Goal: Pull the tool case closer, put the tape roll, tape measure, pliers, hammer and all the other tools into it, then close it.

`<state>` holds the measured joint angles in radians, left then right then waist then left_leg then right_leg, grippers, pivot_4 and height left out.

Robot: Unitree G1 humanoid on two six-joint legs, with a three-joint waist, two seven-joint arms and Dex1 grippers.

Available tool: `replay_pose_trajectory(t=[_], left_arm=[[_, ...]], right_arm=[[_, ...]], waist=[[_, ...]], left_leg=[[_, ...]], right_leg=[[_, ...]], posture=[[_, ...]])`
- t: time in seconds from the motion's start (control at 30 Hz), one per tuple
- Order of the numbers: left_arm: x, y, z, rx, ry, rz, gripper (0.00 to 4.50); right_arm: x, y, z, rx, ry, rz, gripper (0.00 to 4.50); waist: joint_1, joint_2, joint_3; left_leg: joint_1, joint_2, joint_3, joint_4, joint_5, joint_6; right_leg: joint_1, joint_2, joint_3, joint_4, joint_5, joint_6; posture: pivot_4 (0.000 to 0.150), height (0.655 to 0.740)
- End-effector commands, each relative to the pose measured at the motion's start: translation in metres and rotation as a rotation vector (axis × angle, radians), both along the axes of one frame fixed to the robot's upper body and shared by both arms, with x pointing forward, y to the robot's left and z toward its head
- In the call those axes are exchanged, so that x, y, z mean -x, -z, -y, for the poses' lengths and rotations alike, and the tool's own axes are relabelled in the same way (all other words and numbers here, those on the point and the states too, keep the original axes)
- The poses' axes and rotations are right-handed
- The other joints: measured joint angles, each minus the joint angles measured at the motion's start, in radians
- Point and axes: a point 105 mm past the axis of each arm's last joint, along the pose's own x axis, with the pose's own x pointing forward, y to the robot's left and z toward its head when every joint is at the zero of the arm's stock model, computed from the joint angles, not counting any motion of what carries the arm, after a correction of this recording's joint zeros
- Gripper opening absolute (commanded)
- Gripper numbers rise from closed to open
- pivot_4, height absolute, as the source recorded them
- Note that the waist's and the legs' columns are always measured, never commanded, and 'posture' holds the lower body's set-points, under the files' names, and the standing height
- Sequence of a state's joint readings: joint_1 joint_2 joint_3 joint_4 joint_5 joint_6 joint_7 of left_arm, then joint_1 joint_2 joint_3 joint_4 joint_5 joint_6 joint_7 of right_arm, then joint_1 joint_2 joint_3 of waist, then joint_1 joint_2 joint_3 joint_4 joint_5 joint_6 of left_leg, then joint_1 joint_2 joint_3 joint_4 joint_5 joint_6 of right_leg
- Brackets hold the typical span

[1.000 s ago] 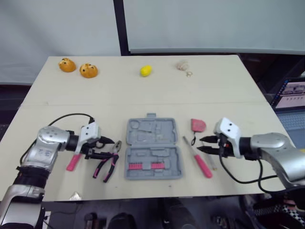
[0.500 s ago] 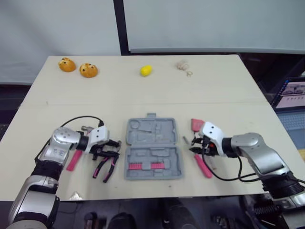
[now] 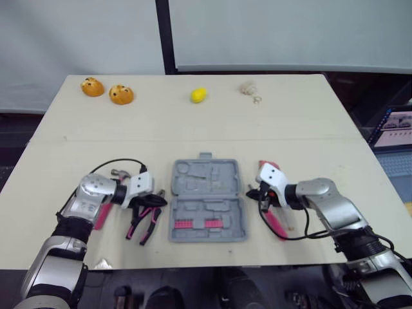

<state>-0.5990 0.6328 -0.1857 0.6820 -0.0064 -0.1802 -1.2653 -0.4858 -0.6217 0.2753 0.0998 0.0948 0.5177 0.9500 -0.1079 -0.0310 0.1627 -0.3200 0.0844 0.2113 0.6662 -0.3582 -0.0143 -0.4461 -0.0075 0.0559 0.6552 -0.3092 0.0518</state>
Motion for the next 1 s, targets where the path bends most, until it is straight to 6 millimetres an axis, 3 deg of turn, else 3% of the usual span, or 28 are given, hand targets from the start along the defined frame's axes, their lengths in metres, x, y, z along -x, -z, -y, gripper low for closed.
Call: replay_pose_trajectory(t=[0.03,0.6,1.0], left_arm=[[-0.008,-0.005,0.005,-0.005,-0.009,0.022,0.06],[-0.006,0.006,0.035,-0.001,0.02,0.019,0.06],[0.011,0.006,0.029,-0.014,0.025,-0.004,0.06]], right_arm=[[-0.004,-0.005,-0.004,0.003,-0.005,0.036,0.04],[0.002,0.003,-0.025,-0.021,-0.045,0.012,0.04],[0.024,0.0,-0.035,-0.062,-0.068,-0.005,0.04]], waist=[[0.0,0.0,0.0],[0.0,0.0,0.0],[-0.002,0.0,0.0]], left_leg=[[0.0,0.0,0.0,0.0,0.0,0.0],[0.0,0.0,0.001,0.0,0.0,0.0],[0.0,0.001,-0.001,0.0,0.0,0.0]], right_leg=[[0.0,0.0,0.0,0.0,0.0,0.0],[0.0,0.0,0.0,0.0,0.0,0.0],[0.0,0.0,0.0,0.001,0.0,0.0]], posture=[[0.15,0.74],[0.15,0.74],[0.15,0.74]])
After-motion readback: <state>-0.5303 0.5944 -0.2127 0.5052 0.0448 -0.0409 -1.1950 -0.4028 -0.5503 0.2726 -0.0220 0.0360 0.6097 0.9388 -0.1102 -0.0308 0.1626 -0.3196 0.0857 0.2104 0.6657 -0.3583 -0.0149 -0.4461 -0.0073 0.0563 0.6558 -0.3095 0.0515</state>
